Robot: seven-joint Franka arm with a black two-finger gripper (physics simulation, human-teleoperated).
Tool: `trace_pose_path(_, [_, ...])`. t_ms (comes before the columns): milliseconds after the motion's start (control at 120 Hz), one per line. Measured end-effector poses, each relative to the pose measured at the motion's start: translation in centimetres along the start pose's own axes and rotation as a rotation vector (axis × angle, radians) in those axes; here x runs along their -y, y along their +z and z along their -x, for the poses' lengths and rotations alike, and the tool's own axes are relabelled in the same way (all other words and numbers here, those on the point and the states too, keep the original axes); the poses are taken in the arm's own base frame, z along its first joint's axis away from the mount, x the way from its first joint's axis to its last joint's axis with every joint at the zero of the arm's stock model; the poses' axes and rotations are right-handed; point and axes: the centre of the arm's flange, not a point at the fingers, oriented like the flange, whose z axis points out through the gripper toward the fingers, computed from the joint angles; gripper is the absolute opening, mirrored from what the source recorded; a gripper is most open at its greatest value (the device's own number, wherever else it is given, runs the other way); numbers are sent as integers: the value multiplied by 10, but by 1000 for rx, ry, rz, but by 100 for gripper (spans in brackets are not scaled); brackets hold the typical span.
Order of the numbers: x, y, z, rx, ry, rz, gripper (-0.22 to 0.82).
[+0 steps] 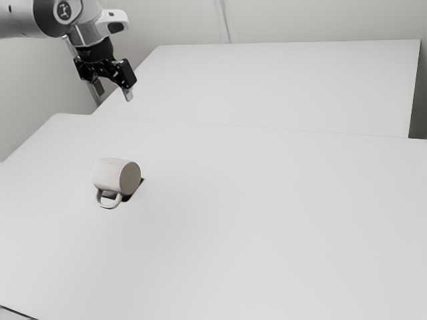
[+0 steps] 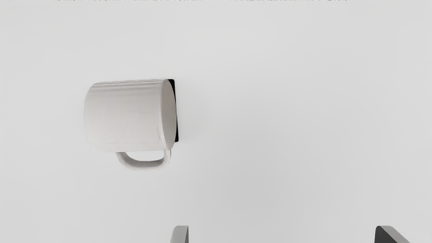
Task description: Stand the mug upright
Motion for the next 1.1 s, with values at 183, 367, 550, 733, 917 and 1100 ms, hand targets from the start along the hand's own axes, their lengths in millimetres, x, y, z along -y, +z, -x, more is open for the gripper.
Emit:
trace_pose_path(183, [-7, 0, -2, -7, 6, -1, 60])
trace_pose_path(367, [-13, 6, -2, 2, 5, 0, 60])
trace_pose_path(550, [-18, 18, 3, 24, -8, 9, 60])
trace_pose_path(733, [-26, 35, 5, 53, -10, 82, 60])
trace_pose_path(917, [-29, 54, -6, 60, 44, 185, 60])
trace_pose_path(1100, [118, 101, 5, 63, -138, 258, 60])
